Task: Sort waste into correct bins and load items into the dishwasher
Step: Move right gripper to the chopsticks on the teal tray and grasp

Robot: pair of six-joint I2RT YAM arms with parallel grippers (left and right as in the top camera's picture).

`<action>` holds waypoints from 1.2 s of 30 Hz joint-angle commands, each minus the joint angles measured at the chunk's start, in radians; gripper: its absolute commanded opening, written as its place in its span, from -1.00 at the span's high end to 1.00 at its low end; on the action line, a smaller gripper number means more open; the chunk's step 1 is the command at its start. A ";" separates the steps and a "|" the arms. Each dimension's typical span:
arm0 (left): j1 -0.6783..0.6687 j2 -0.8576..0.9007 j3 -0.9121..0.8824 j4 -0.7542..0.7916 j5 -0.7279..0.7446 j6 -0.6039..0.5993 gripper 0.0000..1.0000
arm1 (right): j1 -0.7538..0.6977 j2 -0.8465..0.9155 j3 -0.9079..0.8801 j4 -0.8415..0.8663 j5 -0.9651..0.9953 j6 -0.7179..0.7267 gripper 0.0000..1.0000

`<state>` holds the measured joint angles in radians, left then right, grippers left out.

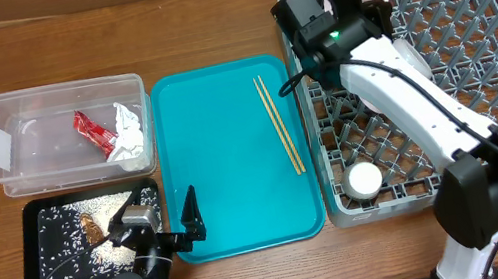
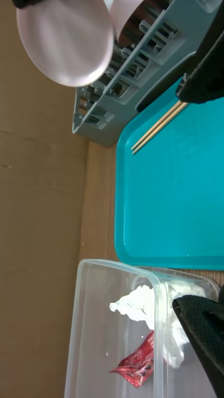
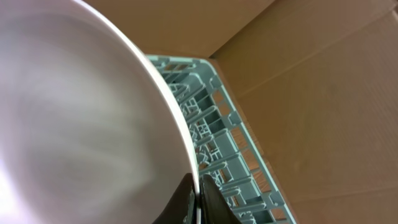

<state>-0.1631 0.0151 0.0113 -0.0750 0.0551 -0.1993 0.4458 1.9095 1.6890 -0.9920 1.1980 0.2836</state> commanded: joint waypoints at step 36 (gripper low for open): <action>0.006 -0.010 -0.006 0.001 -0.011 0.020 -1.00 | 0.076 -0.569 0.017 -0.229 -1.313 -0.007 -0.11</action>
<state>-0.1631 0.0151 0.0113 -0.0746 0.0551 -0.1993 0.4961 1.3151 1.7035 -1.1988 0.0860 0.3195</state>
